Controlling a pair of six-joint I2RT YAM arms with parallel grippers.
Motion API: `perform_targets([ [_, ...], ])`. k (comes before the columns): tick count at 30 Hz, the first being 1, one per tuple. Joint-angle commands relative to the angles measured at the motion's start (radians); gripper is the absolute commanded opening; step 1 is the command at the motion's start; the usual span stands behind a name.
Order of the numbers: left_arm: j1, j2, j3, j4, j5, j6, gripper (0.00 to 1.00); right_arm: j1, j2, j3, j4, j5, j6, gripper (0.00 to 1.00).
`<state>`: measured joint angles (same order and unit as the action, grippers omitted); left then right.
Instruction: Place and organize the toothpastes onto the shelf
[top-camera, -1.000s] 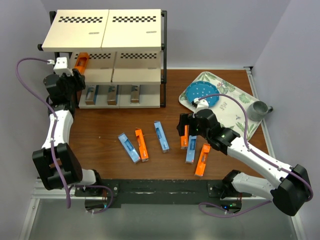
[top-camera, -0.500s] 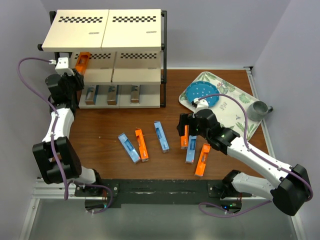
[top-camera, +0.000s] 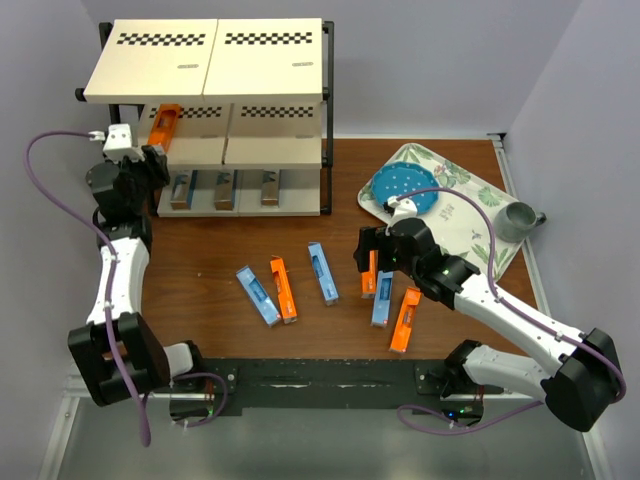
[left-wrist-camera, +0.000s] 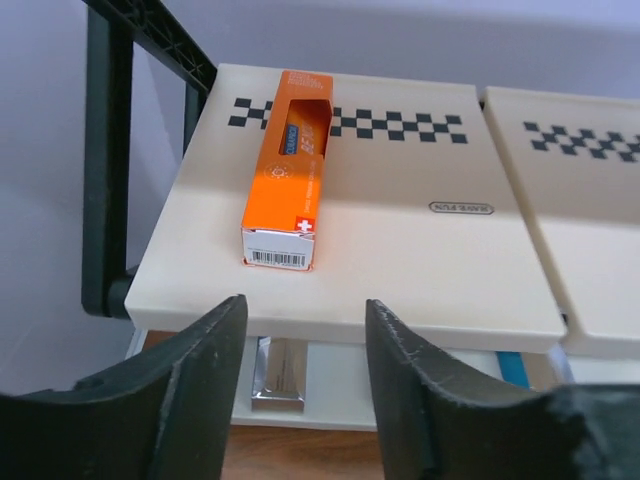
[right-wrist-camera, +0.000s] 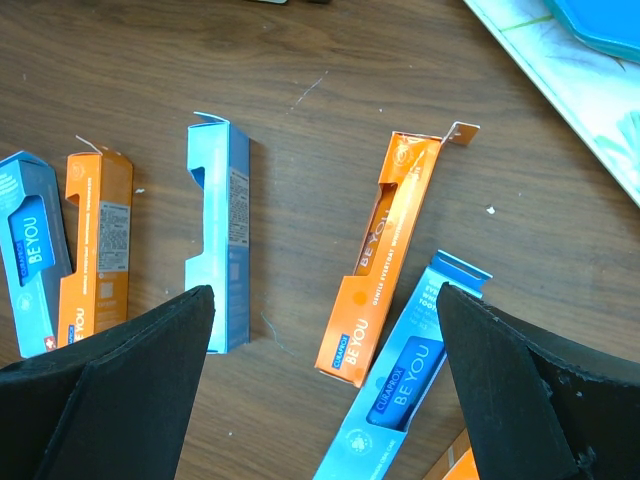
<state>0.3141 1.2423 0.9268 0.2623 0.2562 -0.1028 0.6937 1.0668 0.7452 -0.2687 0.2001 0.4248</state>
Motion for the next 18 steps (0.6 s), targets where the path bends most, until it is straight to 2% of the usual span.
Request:
perform_targets([
  [1, 0.008, -0.099, 0.006, -0.093, -0.040, -0.078, 0.59, 0.003, -0.011, 0.000, 0.033, 0.025, -0.017, 0.97],
  [3, 0.006, -0.165, 0.000, -0.133, -0.060, -0.095, 0.64, 0.004, -0.014, 0.002, 0.031, 0.030, -0.020, 0.97],
  [9, 0.005, -0.335, 0.007, -0.426, -0.121, -0.144, 0.73, 0.006, -0.018, 0.008, 0.023, 0.039, -0.026, 0.97],
  [11, -0.006, -0.378, -0.003, -0.480, -0.120, -0.173, 0.76, 0.007, -0.011, 0.014, 0.017, 0.047, -0.027, 0.97],
  [16, -0.087, -0.487, -0.104, -0.616, -0.081, -0.274, 0.85, 0.017, 0.012, 0.026, 0.002, 0.052, -0.027, 0.97],
  [18, -0.171, -0.520, -0.158, -0.653, -0.115, -0.328, 0.86, 0.018, 0.025, 0.032, -0.004, 0.047, -0.024, 0.97],
])
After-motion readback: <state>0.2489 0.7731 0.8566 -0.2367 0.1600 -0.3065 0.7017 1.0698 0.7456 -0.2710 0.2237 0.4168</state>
